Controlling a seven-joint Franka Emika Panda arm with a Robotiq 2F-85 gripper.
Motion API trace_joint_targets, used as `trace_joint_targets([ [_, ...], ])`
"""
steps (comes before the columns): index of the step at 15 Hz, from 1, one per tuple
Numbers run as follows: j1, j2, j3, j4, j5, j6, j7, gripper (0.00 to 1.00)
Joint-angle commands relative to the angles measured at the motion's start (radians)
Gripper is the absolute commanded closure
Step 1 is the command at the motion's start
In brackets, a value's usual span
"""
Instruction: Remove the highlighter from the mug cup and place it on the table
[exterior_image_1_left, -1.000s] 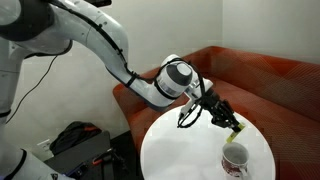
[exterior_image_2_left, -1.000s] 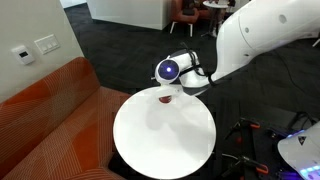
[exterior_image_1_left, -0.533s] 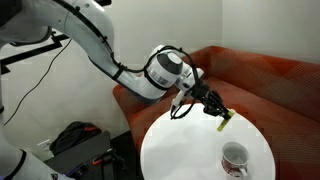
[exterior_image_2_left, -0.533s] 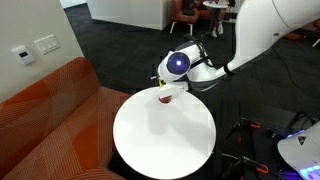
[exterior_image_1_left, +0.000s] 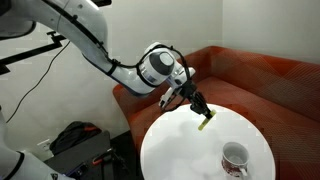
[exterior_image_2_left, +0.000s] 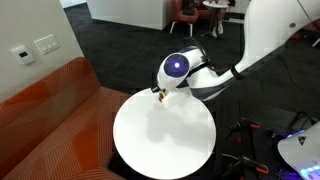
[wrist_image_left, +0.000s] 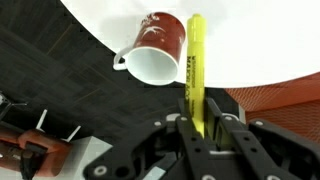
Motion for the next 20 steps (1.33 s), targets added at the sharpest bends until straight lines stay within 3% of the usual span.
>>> trace_joint_targets([
  [1,-0.110,-0.023,0.156,0.003,0.096,-0.112,-0.172,0.95],
  [4,-0.145,-0.012,0.217,0.029,0.176,-0.208,-0.292,0.95],
  [8,-0.158,-0.002,0.245,0.068,0.246,-0.316,-0.422,0.95],
  [11,-0.176,0.004,0.277,0.092,0.318,-0.382,-0.611,0.95],
  [12,-0.149,-0.001,0.242,0.064,0.276,-0.330,-0.500,0.95],
  [13,-0.150,0.000,0.244,0.067,0.285,-0.334,-0.520,0.79],
  [17,-0.149,0.004,0.243,0.067,0.284,-0.334,-0.516,0.79],
  [18,-0.149,0.005,0.243,0.067,0.284,-0.334,-0.516,0.95],
  [20,-0.161,0.007,0.274,0.056,0.336,-0.296,-0.548,0.95],
])
